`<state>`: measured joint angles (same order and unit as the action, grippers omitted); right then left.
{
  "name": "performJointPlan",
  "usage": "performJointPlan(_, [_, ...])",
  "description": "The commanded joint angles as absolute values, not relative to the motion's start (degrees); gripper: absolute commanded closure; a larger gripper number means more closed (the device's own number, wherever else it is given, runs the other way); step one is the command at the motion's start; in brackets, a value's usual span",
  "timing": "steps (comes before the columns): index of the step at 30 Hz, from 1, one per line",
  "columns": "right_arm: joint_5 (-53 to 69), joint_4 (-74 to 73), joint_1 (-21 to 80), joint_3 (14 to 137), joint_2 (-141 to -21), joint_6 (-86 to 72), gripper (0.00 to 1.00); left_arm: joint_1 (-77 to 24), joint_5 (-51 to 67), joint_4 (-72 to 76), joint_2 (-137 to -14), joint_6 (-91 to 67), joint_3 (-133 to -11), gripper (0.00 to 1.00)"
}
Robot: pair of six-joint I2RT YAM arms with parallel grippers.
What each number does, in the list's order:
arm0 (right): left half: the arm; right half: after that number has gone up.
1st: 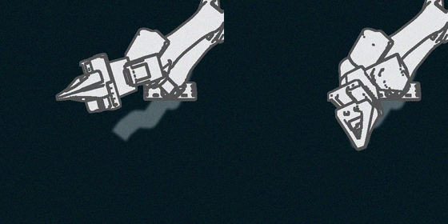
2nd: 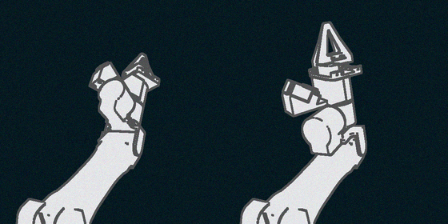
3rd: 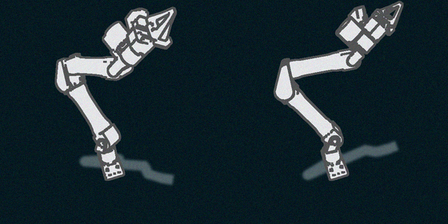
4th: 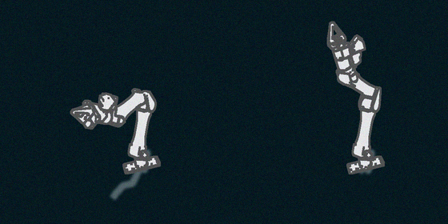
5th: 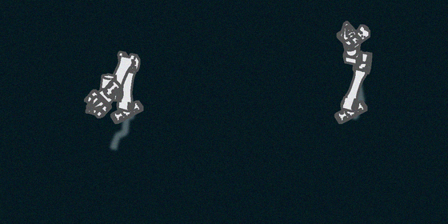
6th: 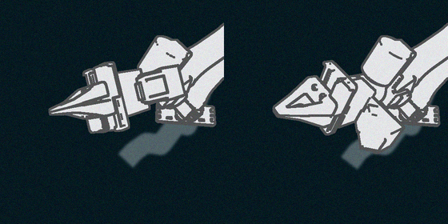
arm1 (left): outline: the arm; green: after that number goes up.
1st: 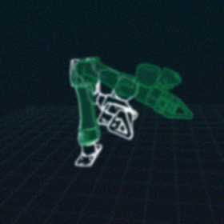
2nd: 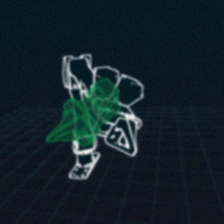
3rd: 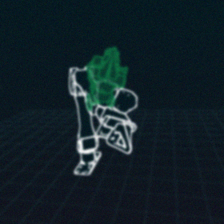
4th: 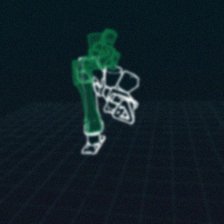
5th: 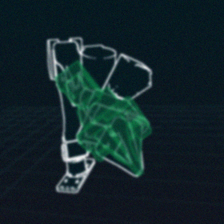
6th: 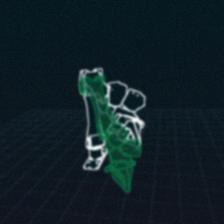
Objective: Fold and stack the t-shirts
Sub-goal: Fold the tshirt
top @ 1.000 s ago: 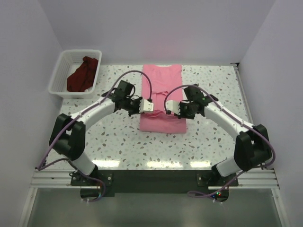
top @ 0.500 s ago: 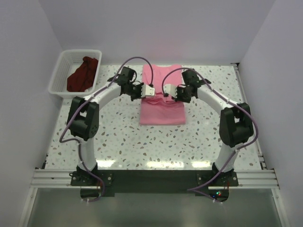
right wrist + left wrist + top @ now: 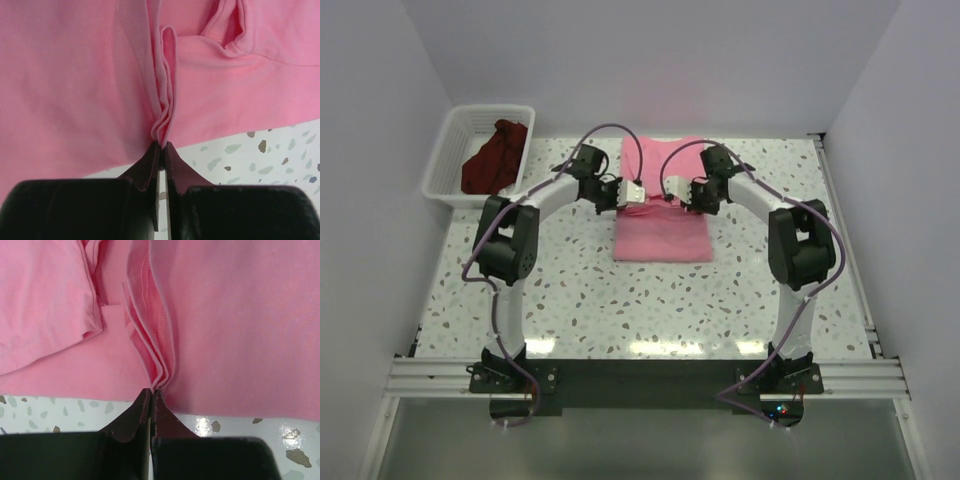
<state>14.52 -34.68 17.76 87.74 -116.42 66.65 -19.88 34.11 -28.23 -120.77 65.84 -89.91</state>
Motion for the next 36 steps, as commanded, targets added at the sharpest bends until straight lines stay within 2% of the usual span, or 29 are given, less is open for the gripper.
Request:
performJointPlan(1, [16.35,-32.70,17.05,91.05,-115.58,66.80,1.00,-18.90,35.59,-25.49,-120.15,67.76,-92.46,1.00])
performJointPlan(20, [14.77,-30.85,15.82,94.47,-120.84,66.80,1.00,-18.55,34.02,-21.71,-124.71,67.41,-95.36,1.00])
performJointPlan(22, [14.07,-31.20,15.82,95.36,-121.72,66.45,1.00,-18.46,32.96,-20.92,-125.50,66.89,-95.71,0.96])
performJointPlan(23, [13.63,-31.46,15.91,95.88,-122.60,65.66,0.93,-18.11,32.61,-19.96,-126.12,66.19,-96.06,0.84])
performJointPlan(28, [10.82,-32.87,15.12,98.43,-121.38,63.20,0.66,-15.82,32.43,-16.26,-125.86,59.08,-98.43,0.56])
performJointPlan(29, [10.72,-33.13,14.51,99.13,-120.94,61.54,0.56,-15.21,32.34,-15.48,-124.64,55.76,-98.70,0.53])
performJointPlan(31, [10.81,-36.99,13.89,103.34,-120.15,59.51,0.42,-14.77,32.69,-15.38,-122.71,52.31,-98.61,0.51])
performJointPlan(32, [11.42,-38.48,13.63,104.84,-119.80,58.11,0.27,-14.59,32.70,-15.90,-120.35,50.64,-97.83,0.49])
performJointPlan(34, [12.04,-43.49,13.27,108.61,-118.49,53.36,0.23,-14.50,33.48,-16.34,-116.05,45.11,-96.34,0.47])
performJointPlan(36, [14.14,-48.14,13.36,110.56,-117.17,47.66,0.13,-14.50,35.84,-17.66,-113.13,38.78,-93.00,0.39])
